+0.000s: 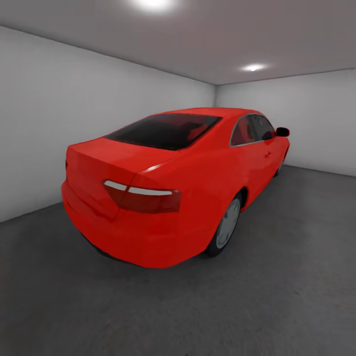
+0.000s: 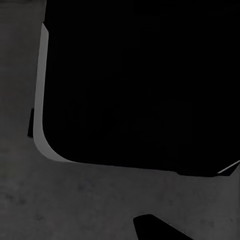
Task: Move the two storage containers from the living room to the garage. In the garage, place one container on the floor and stack the other container on top of it (either order is fine).
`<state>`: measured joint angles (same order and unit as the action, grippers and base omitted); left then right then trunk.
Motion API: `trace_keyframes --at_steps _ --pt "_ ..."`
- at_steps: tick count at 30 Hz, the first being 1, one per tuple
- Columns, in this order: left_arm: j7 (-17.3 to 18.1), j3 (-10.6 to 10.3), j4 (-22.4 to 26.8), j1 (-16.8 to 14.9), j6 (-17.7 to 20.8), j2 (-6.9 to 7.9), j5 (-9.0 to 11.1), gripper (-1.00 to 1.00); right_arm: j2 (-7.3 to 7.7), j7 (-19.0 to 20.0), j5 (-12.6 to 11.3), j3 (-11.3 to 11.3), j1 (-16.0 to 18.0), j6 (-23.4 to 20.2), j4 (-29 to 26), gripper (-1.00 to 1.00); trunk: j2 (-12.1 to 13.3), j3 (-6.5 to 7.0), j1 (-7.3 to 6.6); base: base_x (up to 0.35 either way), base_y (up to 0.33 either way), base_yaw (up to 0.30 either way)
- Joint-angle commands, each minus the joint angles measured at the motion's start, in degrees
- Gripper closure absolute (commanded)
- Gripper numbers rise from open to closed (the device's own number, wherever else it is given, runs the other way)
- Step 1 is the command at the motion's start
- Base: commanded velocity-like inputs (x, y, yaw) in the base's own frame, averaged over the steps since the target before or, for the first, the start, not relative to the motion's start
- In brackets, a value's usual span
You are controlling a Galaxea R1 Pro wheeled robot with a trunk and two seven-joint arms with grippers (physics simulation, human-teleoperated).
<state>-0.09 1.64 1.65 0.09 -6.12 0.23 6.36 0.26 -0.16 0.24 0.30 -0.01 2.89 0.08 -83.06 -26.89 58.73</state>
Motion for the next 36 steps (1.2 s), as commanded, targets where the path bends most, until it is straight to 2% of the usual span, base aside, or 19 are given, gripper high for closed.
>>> trace_keyframes --at_steps 1,36 --pt "0.0 0.1 0.0 0.0 -0.1 0.01 0.4 -1.00 0.00 0.0 0.0 0.0 0.0 0.2 0.0 -1.00 0.0 -0.04 0.00 0.000 0.000 -0.294" --pt "0.0 0.1 0.0 0.0 -0.1 0.01 0.4 -1.00 0.05 0.1 0.6 0.2 0.0 0.3 0.0 -1.00 0.0 0.86 0.00 0.000 0.000 -0.291"
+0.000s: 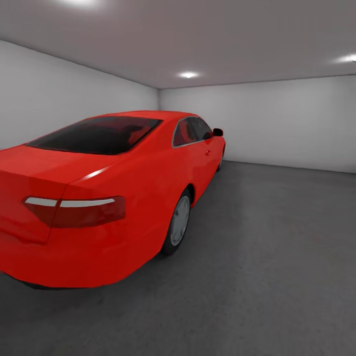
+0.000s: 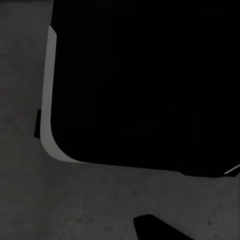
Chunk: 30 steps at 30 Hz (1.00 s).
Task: Move the two storage containers from the living room to the garage. In the garage, place one container on the floor and stack the other container on top of it (either order is fine).
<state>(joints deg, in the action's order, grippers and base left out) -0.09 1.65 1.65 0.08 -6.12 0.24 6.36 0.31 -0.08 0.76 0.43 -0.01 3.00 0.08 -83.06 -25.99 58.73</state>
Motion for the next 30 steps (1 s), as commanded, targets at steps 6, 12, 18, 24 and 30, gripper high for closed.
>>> trace_keyframes --at_steps 6,12,18,24,30 --pt "0.0 0.1 0.0 0.0 -0.1 0.00 0.4 -1.00 -0.04 -0.1 -0.2 -0.1 0.0 0.4 0.0 -1.00 0.0 0.06 0.00 0.000 0.000 -0.285" --pt "0.0 0.3 0.0 0.0 -0.2 -0.21 0.4 -1.00 0.39 0.0 -0.2 -0.1 0.0 3.5 0.0 -1.00 0.0 0.07 0.00 0.000 0.000 -0.284" --pt "0.1 0.4 0.1 0.0 -0.3 -1.03 0.2 -1.00 0.48 0.0 -0.2 -0.1 0.0 3.8 0.0 -1.00 0.0 0.07 0.00 0.000 0.000 -0.284" --pt "0.1 0.5 0.1 0.0 -0.3 -1.18 0.4 -1.00 0.48 0.0 -0.2 -0.1 0.0 3.9 0.0 -1.00 0.0 0.07 0.00 0.000 0.000 -0.284" --pt "0.1 0.4 0.2 0.0 -0.4 -1.19 0.5 -1.00 0.38 0.0 -0.2 -0.1 0.0 3.9 0.0 -1.00 0.0 0.07 0.00 0.000 0.000 -0.284"
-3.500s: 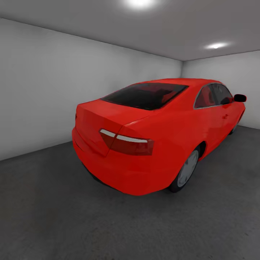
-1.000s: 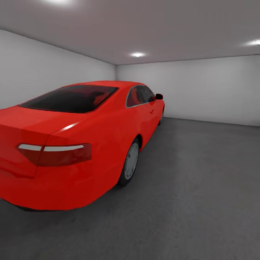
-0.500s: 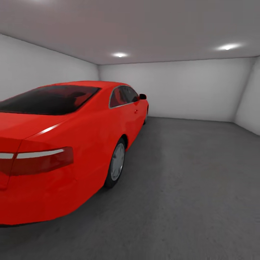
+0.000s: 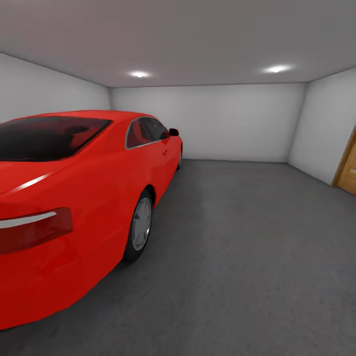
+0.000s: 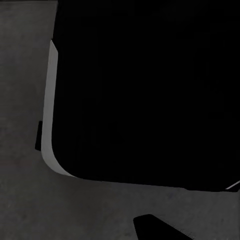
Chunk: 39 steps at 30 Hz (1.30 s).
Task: Move the two storage containers from the living room to the garage. In the garage, place one container on the floor and stack the other container on top of it (either order is fine).
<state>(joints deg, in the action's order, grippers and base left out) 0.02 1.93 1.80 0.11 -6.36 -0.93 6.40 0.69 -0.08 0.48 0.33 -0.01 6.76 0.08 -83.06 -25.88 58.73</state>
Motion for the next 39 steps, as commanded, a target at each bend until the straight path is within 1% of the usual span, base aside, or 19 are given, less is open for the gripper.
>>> trace_keyframes --at_steps 1,16,25,39 --pt "0.0 0.2 0.0 0.0 -0.1 -0.02 0.4 -1.00 -0.02 0.0 0.0 0.0 0.0 0.2 0.0 -1.00 0.0 -0.04 0.00 0.000 0.000 -0.284" --pt "0.0 0.0 0.0 0.0 -0.1 -0.05 0.3 -1.00 0.02 0.0 0.1 0.0 0.0 0.2 0.0 -1.00 0.0 -0.04 0.00 0.001 0.000 -0.284" --pt "0.1 0.0 0.0 0.0 -0.2 -0.08 0.1 -1.00 -0.06 0.0 0.1 0.0 0.0 0.1 0.0 -1.00 0.0 -0.04 0.00 0.131 0.000 -0.284" --pt "0.0 0.2 0.0 0.0 -0.3 -0.04 0.4 -1.00 -0.04 0.0 0.1 0.0 0.0 0.1 0.0 -1.00 0.0 -0.04 0.00 0.010 0.000 -0.284"
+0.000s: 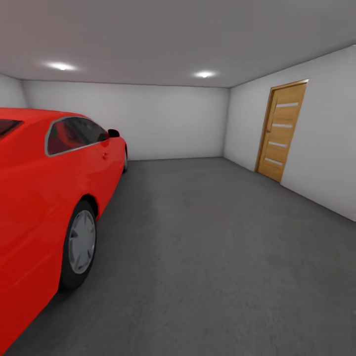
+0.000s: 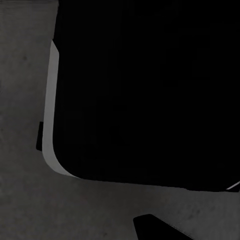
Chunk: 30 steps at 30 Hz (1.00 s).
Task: Move the two storage containers from the living room to the garage. In the garage, place one container on the floor and stack the other container on top of it (either order is fine).
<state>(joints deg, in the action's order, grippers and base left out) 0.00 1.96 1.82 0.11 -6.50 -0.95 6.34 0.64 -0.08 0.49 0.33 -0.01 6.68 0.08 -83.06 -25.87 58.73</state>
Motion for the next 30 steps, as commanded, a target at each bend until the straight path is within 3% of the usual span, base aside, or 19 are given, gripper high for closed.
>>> trace_keyframes --at_steps 1,9,30 --pt "0.0 0.1 0.0 0.0 -0.1 -0.02 0.4 -1.00 0.03 0.0 0.0 0.0 0.0 0.2 0.0 -1.00 0.0 -0.03 0.00 0.000 0.000 -0.284" --pt "0.0 0.0 0.0 0.0 -0.2 -0.10 0.2 -1.00 0.00 0.0 -0.3 0.0 0.0 0.1 0.0 -1.00 0.0 0.05 0.00 0.041 0.000 -0.137" --pt "0.0 -0.2 0.0 0.0 0.1 -0.03 0.2 -1.00 0.21 0.0 -0.2 0.0 0.0 0.0 0.0 -1.00 0.0 0.05 0.00 0.309 0.000 -0.002"
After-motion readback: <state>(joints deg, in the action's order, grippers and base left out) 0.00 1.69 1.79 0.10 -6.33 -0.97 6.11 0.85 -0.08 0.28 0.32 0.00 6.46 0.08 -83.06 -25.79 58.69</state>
